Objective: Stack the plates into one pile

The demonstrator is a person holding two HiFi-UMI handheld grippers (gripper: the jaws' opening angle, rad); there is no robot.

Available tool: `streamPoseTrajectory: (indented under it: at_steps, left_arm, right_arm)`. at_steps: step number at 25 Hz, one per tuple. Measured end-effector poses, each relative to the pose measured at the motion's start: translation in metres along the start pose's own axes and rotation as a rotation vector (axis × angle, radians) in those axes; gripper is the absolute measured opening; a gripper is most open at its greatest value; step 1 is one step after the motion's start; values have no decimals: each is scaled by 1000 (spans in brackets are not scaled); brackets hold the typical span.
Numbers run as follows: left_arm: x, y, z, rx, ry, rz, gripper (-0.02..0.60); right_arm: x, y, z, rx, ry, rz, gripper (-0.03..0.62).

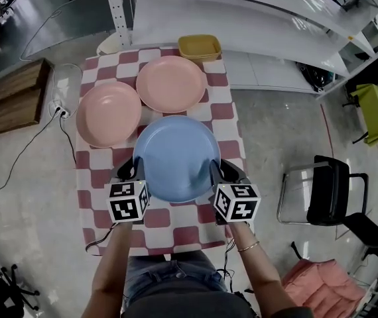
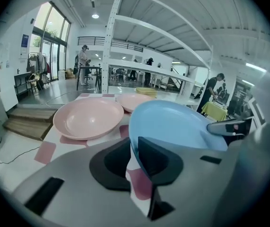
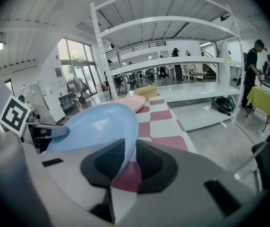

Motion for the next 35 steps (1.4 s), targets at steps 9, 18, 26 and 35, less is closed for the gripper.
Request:
streamPoseTrajectory:
  at_steps: [9, 18, 26, 35]
  left_arm:
    - [-10, -25, -74, -90, -36, 20, 55]
    - [-15, -35, -158, -140, -68, 39, 54]
    - [-29, -26, -219, -144, -71, 60, 52]
    - [-55, 21, -257, -115, -68, 85, 49]
  right_arm:
    - [-5, 37, -71, -99, -23, -17, 77]
    - [-6, 83, -147, -127, -45, -33, 77]
    - [-13, 123, -195, -121, -52, -25, 77]
    - [-30, 173, -209, -59, -48, -13, 77]
Point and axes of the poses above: the fingertips, and each gripper's own axes: y forward along the fingers, z to its right, x out of its underside, the point moved 7 cm from there along -y, backward along the fingers, and after that the axes turned 13 degrees about z, right-handed, at the moved point
